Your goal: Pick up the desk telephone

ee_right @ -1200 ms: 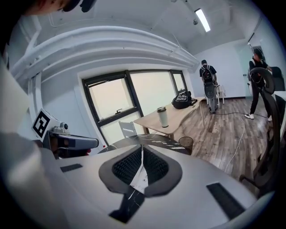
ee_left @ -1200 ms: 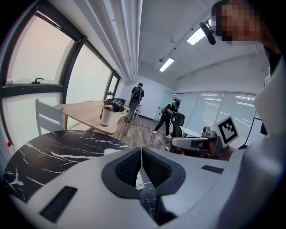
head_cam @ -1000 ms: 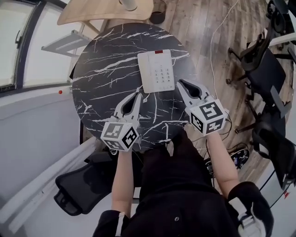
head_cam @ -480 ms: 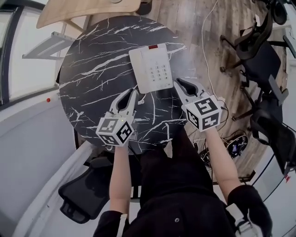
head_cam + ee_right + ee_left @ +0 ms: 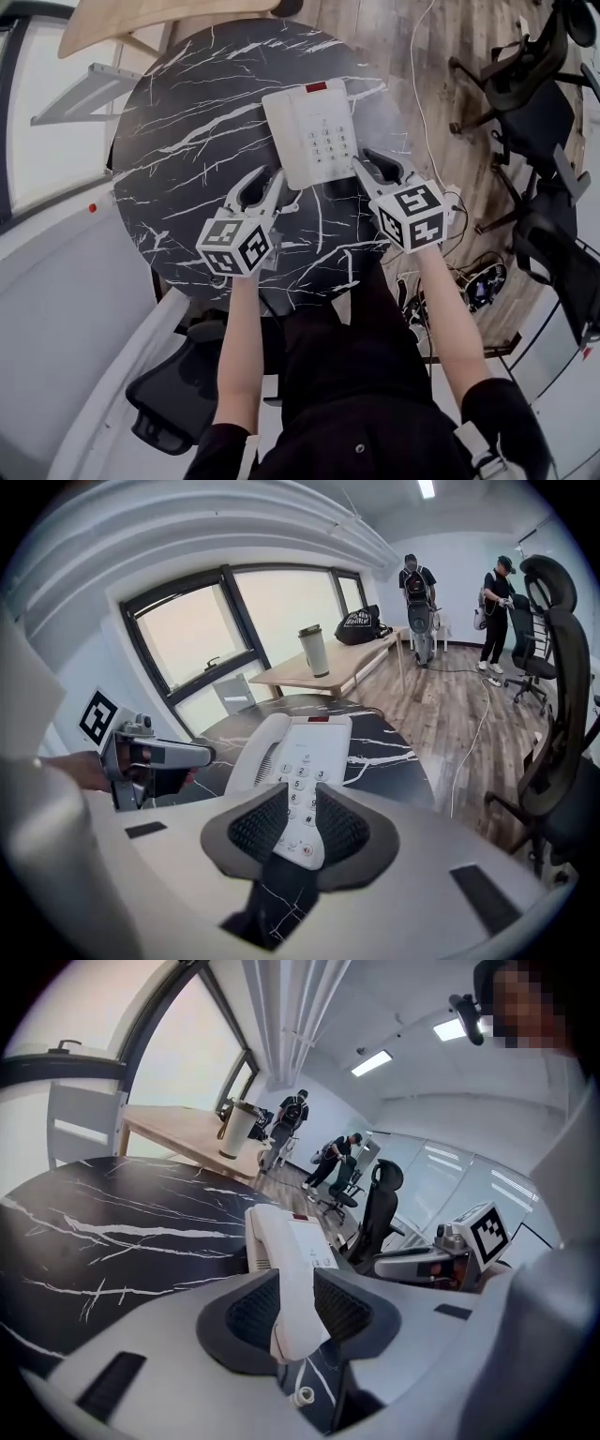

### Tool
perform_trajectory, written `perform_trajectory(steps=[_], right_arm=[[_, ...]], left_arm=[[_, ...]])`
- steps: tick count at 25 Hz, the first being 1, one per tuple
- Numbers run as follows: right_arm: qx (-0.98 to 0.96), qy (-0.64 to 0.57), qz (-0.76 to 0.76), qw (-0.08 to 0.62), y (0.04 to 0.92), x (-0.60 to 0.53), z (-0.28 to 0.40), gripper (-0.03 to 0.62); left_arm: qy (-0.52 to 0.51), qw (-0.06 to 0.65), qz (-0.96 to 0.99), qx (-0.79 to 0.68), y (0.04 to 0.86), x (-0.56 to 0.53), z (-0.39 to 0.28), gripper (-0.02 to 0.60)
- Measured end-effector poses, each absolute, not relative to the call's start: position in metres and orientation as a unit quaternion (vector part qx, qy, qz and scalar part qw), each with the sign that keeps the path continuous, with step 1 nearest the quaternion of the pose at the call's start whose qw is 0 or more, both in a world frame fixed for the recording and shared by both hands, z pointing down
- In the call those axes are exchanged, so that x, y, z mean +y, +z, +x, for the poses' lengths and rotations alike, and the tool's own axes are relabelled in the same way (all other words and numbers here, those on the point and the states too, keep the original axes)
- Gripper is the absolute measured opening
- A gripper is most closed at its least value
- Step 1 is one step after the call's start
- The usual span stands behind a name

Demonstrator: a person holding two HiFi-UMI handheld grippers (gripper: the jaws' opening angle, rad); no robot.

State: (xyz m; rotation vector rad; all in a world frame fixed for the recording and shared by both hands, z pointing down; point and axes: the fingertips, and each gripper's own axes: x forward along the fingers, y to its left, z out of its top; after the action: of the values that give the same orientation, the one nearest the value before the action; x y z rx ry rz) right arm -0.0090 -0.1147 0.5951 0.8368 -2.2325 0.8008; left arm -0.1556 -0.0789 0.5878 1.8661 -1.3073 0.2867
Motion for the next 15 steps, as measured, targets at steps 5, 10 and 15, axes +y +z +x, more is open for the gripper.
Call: perform_trajectory(steps=[5, 10, 15], right_arm=[[-0.837, 0.315, 0.313, 0.319, 0.614, -0.119, -0.014, 0.128], [-0.831, 0.321, 0.314, 0.328, 0.631, -0.127, -0.016, 0.171], [-0.826, 0.331, 0.314, 0.330, 0.642, -0.133, -0.017, 0.190]], left_arm=[[0.108, 0.424, 0.743, -0.506, 0.602, -0.085, -0.156, 0.164], [0.089, 0.442, 0.741, -0.498, 0.615, -0.092, -0.157, 0.192], [0.041, 0.465, 0.744, -0.478, 0.622, -0.100, -0.156, 0.230]])
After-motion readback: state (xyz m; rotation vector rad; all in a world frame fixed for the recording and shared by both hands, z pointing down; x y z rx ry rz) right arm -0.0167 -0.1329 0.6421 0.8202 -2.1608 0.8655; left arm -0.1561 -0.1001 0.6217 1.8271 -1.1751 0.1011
